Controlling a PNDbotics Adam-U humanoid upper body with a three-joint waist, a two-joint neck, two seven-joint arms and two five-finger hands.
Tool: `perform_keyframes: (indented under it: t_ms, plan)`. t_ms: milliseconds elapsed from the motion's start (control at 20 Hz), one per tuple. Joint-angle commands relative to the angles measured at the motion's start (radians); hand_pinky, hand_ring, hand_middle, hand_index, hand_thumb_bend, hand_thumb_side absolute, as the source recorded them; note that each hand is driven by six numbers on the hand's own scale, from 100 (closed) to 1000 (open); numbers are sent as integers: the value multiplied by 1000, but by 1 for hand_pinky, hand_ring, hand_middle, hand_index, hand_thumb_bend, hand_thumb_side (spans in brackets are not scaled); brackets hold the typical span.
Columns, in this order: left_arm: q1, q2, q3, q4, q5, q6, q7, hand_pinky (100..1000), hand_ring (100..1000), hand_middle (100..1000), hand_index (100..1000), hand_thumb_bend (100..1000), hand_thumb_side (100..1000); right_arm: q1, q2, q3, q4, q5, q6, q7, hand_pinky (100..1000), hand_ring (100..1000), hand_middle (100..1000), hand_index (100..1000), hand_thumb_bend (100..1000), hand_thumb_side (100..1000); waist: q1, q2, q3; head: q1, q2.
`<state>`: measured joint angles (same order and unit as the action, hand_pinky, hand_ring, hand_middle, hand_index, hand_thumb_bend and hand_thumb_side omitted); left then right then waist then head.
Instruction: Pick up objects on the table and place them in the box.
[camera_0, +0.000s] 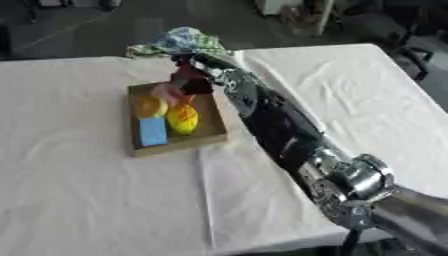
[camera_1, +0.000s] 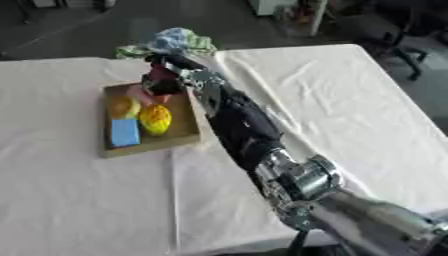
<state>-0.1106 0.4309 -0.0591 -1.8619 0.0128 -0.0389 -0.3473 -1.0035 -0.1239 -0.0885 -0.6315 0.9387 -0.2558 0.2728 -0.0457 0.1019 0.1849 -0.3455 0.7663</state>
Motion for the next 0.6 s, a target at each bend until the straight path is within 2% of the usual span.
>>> perform_keyframes:
  t_ms: [50, 200, 600]
  plan:
    - [-4, 17, 7, -12, -1, 0, -1, 743, 550, 578, 804, 100, 946, -24, -31, 3, -42, 14, -7, 16, 987, 982, 970, 1000, 100, 778, -9, -7, -3, 3, 4]
    - [-1, 18, 8, -11, -3, 0, 0, 743, 550, 578, 804, 100, 946, -27, -42, 3, -68, 30, -10, 6, 1000, 1000, 1000, 1000, 100, 759, -11, -9, -6, 5, 4]
    - [12, 20, 10, -7, -5, 1, 1, 743, 549, 578, 803, 100, 947, -28, -78, 10, -144, 69, -40, -51, 1000, 999, 990, 1000, 100, 695, -16, -21, -23, 16, 4]
